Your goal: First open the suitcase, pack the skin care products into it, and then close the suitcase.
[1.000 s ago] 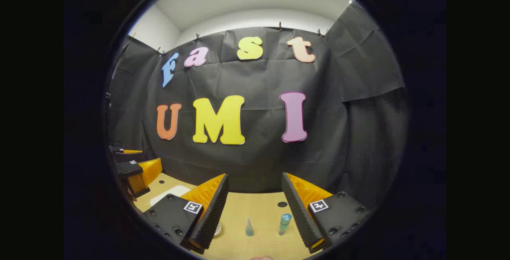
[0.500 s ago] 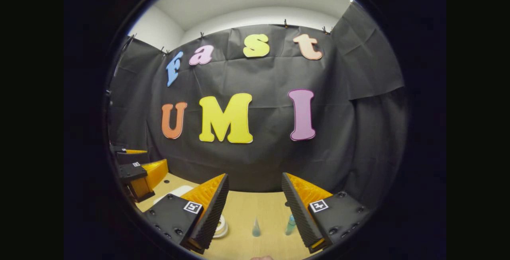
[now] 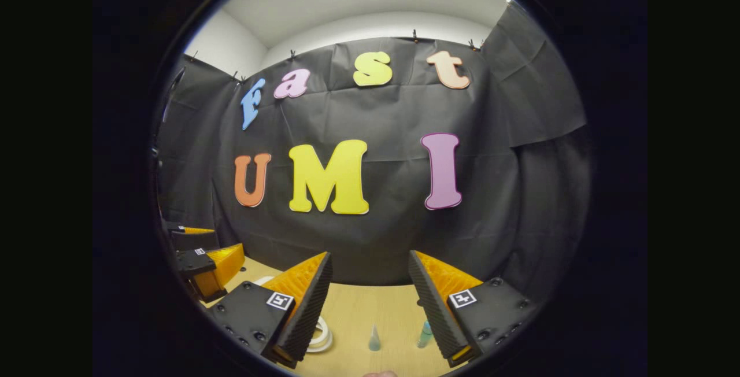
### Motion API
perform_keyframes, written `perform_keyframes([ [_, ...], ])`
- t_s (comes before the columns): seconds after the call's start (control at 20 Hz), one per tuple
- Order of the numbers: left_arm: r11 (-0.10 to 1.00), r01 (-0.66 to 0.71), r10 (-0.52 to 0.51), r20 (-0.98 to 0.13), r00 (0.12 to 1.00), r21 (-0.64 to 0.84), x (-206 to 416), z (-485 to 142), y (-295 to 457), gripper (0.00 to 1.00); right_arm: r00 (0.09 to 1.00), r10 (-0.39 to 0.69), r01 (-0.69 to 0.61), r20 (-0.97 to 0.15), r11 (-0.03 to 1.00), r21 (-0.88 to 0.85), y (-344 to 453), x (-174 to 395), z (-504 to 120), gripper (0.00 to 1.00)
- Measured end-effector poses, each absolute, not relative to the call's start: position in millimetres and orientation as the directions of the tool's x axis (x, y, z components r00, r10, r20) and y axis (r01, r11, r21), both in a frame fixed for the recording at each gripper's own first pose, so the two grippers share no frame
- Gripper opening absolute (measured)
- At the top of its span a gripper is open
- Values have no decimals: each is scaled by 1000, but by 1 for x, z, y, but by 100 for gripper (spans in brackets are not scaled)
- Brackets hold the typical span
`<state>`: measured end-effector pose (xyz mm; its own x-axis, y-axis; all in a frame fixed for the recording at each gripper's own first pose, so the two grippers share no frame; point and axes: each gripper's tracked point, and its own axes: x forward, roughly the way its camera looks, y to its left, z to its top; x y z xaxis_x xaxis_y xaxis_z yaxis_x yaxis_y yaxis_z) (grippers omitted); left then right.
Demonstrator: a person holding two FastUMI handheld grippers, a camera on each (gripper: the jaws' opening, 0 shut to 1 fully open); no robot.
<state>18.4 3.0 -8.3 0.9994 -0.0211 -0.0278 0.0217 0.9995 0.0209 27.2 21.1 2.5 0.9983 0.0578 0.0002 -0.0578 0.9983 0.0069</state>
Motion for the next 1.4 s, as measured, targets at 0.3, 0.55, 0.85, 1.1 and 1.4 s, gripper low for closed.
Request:
perform_keyframes([
  [0.3,989,91,-75,-132,988,119,28,-53,-14,96,998,58,-58,-31,998,-24,-8,22,-11,79],
  [0.55,934,220,-154,-237,959,283,33,-104,-48,99,996,-22,19,-81,999,-44,-63,25,-35,79],
  [0.85,808,339,-144,-397,906,482,43,-184,-67,99,984,-98,90,-152,994,-55,-127,27,-61,79],
  [1.1,665,430,-74,-520,851,610,52,-249,-66,98,975,-113,104,-191,993,-57,-156,17,-81,79],
  [1.4,542,435,23,-530,848,719,69,-271,-65,94,965,-132,127,-228,991,-34,-183,16,-98,79],
])
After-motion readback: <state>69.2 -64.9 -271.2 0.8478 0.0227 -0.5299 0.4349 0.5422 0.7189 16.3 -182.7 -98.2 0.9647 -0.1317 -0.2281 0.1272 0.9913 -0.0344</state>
